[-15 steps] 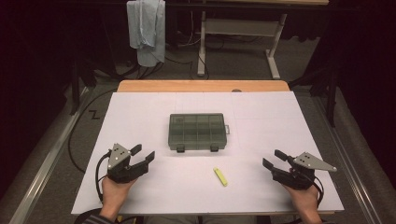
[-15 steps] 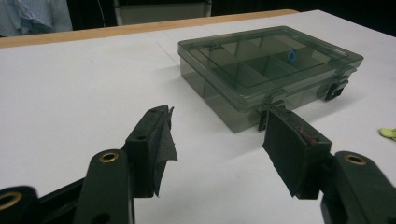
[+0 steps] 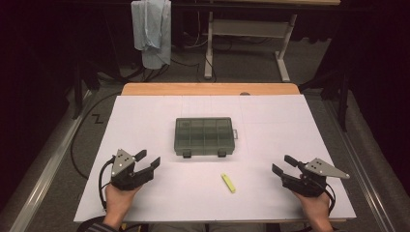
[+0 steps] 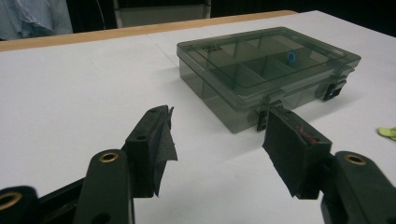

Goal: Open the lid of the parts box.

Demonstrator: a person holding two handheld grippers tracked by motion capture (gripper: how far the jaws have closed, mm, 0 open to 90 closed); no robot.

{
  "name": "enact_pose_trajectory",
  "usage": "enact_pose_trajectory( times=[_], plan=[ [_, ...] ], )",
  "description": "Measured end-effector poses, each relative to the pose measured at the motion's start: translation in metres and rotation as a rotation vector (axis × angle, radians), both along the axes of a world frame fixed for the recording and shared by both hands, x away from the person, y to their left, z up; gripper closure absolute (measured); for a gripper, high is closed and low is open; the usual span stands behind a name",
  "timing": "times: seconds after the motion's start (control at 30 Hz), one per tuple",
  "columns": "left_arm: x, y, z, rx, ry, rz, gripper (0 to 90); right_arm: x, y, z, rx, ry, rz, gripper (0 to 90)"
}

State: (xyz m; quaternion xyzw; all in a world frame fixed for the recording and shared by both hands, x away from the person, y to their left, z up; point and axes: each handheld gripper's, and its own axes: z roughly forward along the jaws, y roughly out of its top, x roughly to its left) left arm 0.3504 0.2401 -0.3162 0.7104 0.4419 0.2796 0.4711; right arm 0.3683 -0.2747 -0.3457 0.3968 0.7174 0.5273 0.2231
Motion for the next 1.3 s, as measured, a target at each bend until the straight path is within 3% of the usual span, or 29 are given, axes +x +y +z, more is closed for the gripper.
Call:
enact_pose_trajectory(
  times=[0.3, 0.43, 0.6, 0.97, 1.3],
  plan=[
    [0.000, 0.000, 0.000, -0.003, 0.000, 0.001, 40.9, 0.000, -0.001, 0.000, 0.013, 0.000, -0.003, 39.5],
    [0.000, 0.001, 0.001, -0.034, 0.008, -0.004, 40.8, 0.000, 0.000, 0.001, 0.019, -0.003, -0.007, 39.9],
    [0.000, -0.001, 0.001, -0.027, 0.001, -0.006, 40.9, -0.001, 0.002, 0.003, 0.042, -0.006, -0.004, 40.4],
    [0.004, -0.005, 0.004, -0.026, -0.024, 0.002, 40.3, 0.004, 0.009, 0.004, 0.034, -0.021, 0.006, 40.8],
    [0.009, -0.012, 0.004, -0.008, -0.024, -0.023, 40.6, 0.010, 0.018, 0.004, 0.031, -0.033, 0.019, 41.4]
  ],
)
